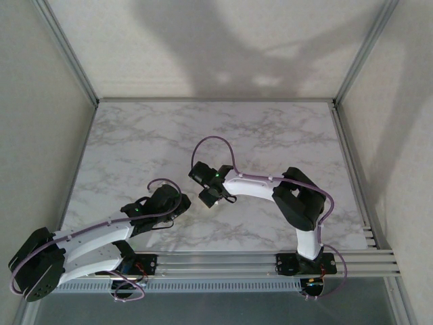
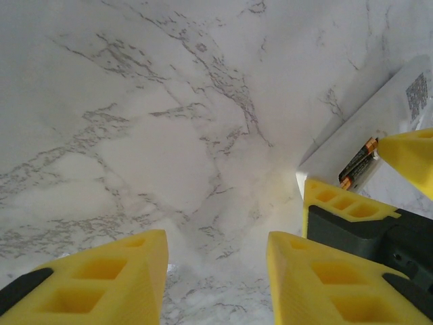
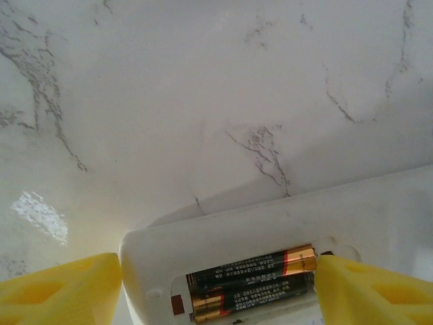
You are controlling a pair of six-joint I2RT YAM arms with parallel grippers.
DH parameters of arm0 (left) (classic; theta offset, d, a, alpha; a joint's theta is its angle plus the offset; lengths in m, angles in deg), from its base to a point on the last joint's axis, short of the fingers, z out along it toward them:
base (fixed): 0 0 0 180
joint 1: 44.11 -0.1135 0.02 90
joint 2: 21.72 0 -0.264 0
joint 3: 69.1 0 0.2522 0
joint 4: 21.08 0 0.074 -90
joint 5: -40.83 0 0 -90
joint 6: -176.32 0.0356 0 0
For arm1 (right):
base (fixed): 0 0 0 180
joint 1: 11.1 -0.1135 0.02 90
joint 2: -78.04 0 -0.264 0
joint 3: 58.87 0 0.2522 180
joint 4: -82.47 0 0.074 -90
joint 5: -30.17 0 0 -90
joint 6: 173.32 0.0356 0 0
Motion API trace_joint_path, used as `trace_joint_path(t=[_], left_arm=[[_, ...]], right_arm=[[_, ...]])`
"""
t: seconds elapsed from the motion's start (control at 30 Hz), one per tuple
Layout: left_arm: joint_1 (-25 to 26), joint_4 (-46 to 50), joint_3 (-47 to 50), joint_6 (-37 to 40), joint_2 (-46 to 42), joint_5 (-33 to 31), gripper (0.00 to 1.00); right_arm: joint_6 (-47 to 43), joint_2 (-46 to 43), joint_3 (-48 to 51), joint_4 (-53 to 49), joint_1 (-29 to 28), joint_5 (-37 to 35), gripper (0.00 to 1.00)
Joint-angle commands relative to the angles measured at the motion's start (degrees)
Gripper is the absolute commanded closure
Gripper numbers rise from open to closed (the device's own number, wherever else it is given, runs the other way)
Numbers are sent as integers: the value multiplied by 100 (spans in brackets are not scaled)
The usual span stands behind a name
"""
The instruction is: Load the batteries into the remote control
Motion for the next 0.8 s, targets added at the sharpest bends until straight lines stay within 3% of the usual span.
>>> trace_joint_path(t=[0.0,0.33,0.77], left_arm=[[35,68,96,-17,-89,-10,57],[35,44,91,-17,-72,6,57],[35,51,110,-25,-121,15,57]], right_arm=[[-70,176,-59,-105,3,-21,24],[-17,168,-35,-111,34,-28,24],[181,204,0,-83,62,546,24]])
